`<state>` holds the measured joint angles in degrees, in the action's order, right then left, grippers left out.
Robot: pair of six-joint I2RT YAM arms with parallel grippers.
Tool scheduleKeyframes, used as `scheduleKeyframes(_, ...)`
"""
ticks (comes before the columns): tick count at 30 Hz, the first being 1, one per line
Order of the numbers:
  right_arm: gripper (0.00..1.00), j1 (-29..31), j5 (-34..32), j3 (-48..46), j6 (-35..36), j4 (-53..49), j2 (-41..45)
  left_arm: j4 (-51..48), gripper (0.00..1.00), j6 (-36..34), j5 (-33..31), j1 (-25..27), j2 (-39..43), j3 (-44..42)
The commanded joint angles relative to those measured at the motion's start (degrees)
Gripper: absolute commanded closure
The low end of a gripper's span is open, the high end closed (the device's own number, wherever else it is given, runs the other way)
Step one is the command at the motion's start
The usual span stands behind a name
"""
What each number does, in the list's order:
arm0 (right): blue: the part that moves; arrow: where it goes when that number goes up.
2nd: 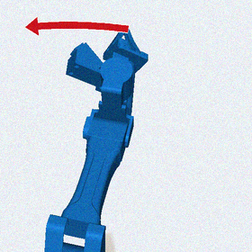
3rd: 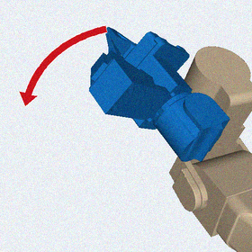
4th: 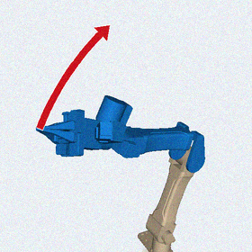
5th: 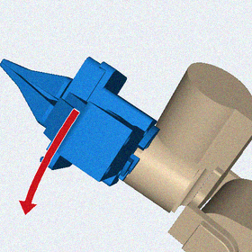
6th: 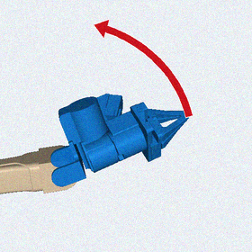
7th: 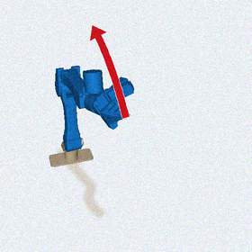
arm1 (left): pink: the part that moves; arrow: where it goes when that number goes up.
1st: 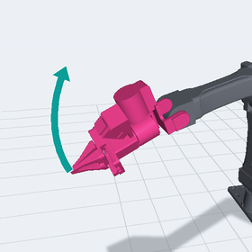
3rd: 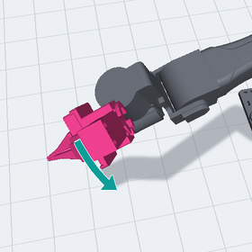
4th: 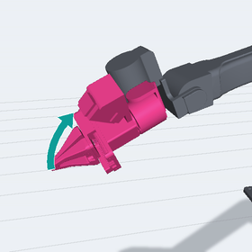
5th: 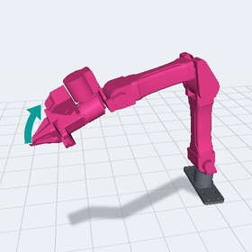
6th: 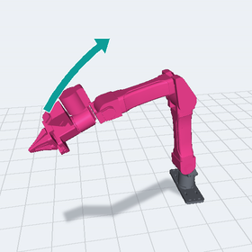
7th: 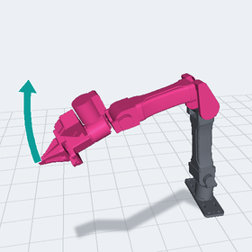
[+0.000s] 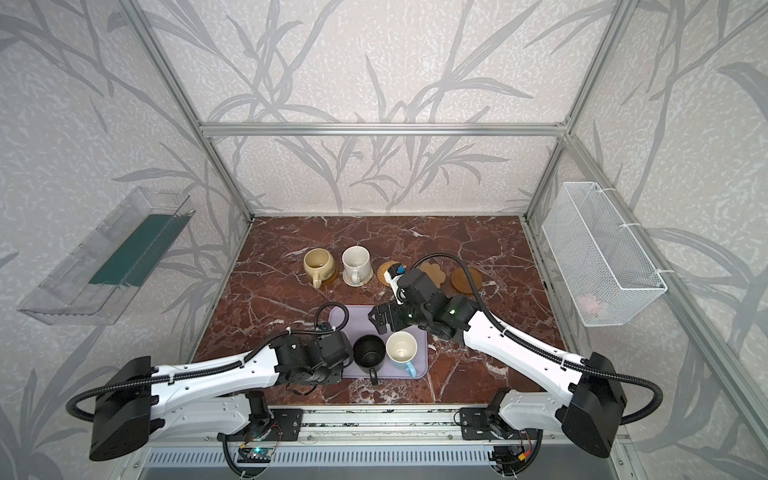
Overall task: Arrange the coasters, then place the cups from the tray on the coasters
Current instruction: 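Lower the left gripper into the lavender mug on the tray while the right gripper hovers, then lift the lavender mug off the tray with the left gripper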
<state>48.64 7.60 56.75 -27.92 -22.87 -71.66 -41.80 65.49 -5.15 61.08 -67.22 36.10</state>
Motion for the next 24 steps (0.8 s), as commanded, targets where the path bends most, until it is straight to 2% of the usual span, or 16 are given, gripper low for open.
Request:
scheduleKeyframes(1, 0.01, -0.1, 0.1, -0.8, -0.7, 1.0, 0.6, -0.2, 0.68, -0.1, -3.0, -0.2, -0.2, -0.6)
scheduleKeyframes(16, 0.01, -0.1, 1.0, -2.8, -2.4, 3.5, 1.4, -0.5, 0.82, -1.2, -6.1, -0.3, 3.0, -1.7)
scheduleKeyframes(21, 0.01, -0.1, 1.5, -3.8, -2.6, 4.1, 2.2, -1.7, 0.97, -2.1, -6.6, -0.3, 3.9, -1.1)
scheduleKeyframes(24, 0.01, -0.2, 1.3, -4.4, -2.7, 4.5, 2.7, -2.2, 1.00, -3.0, -7.2, -0.3, 4.5, -0.4)
